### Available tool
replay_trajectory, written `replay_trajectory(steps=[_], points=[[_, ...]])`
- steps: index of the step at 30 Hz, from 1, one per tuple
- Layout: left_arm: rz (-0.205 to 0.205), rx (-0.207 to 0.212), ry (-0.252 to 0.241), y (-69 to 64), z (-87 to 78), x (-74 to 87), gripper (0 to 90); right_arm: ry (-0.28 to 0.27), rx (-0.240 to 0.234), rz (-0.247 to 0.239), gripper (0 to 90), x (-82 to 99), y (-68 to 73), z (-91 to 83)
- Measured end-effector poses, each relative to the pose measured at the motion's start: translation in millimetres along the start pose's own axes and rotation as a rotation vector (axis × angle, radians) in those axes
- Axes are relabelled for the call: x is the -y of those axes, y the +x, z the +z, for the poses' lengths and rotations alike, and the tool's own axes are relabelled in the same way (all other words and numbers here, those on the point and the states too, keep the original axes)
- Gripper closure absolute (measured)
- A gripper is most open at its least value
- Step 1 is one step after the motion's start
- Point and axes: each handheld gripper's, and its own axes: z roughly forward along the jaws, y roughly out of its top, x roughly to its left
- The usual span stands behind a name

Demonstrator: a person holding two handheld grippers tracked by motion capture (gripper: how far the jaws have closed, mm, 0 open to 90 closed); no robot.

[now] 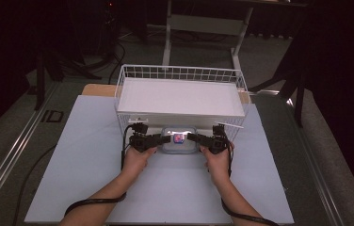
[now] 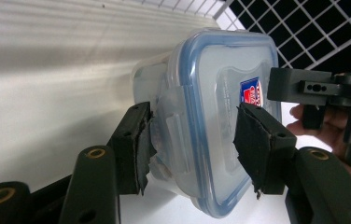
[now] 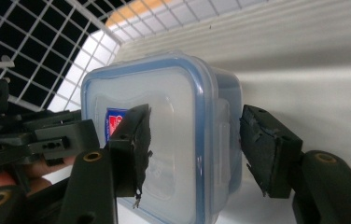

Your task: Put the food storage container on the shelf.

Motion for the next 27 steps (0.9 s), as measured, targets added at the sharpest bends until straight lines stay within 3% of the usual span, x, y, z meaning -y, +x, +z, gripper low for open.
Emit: replay_trajectory(steps=[1,4,5,7,10,11,12,13,14,16,18,21,23,25,27], points=[[-0.019,0.007,-0.003,0.4,0.9,-1.1,48.0,-0.003,-0.002,0.015,43.7,-0.4,-0.8,0.6],[0.023,0.008,-0.001,6.0,3.6,-3.4,46.4,-0.028,0.014,-0.005,41.4,0.1,-0.5,3.9],[0.013,0.021,0.004,6.4,4.8,-4.3,44.9,-0.032,0.026,-0.028,40.8,0.4,0.5,6.1],[0.01,0.019,0.018,6.3,6.1,-6.3,43.7,-0.047,0.029,-0.008,40.8,0.3,0.5,7.8],[0.002,0.006,0.031,1.2,9.8,-7.5,39.0,-0.059,0.039,-0.017,40.4,-0.2,0.0,9.4],[0.236,-0.05,0.035,16.8,9.0,-14.4,37.9,-0.064,0.046,-0.024,39.9,-0.2,0.3,9.8],[0.048,-0.01,0.036,4.2,11.3,-8.9,36.8,-0.068,0.058,-0.036,38.8,-0.4,0.6,10.3],[-0.414,0.085,0.007,-28.0,15.5,-6.2,35.5,-0.063,0.069,-0.046,37.5,-1.1,0.5,11.1],[0.045,0.005,0.034,6.5,13.5,-8.8,34.5,-0.057,0.072,-0.059,35.3,-1.6,0.6,12.2],[0.044,-0.014,0.01,6.3,14.7,-8.9,33.2,-0.06,0.091,-0.088,32.4,-1.6,1.3,13.7],[0.079,-0.038,0.002,3.6,14.8,-10.0,32.6,-0.066,0.092,-0.092,30.0,-1.1,0.5,15.0],[0.101,-0.081,0.006,-1.8,15.0,-12.4,30.7,-0.073,0.099,-0.102,30.6,-0.8,0.9,14.6],[0.119,-0.08,0.017,-1.1,12.5,-11.9,30.7,-0.076,0.106,-0.116,31.9,-0.4,2.9,13.9],[0.113,-0.108,-0.004,-3.7,10.1,-9.4,30.8,-0.085,0.131,-0.154,32.0,0.9,7.1,11.6],[0.131,-0.108,-0.009,-5.1,6.5,-8.6,30.9,-0.099,0.153,-0.218,32.0,1.6,10.4,8.9]])
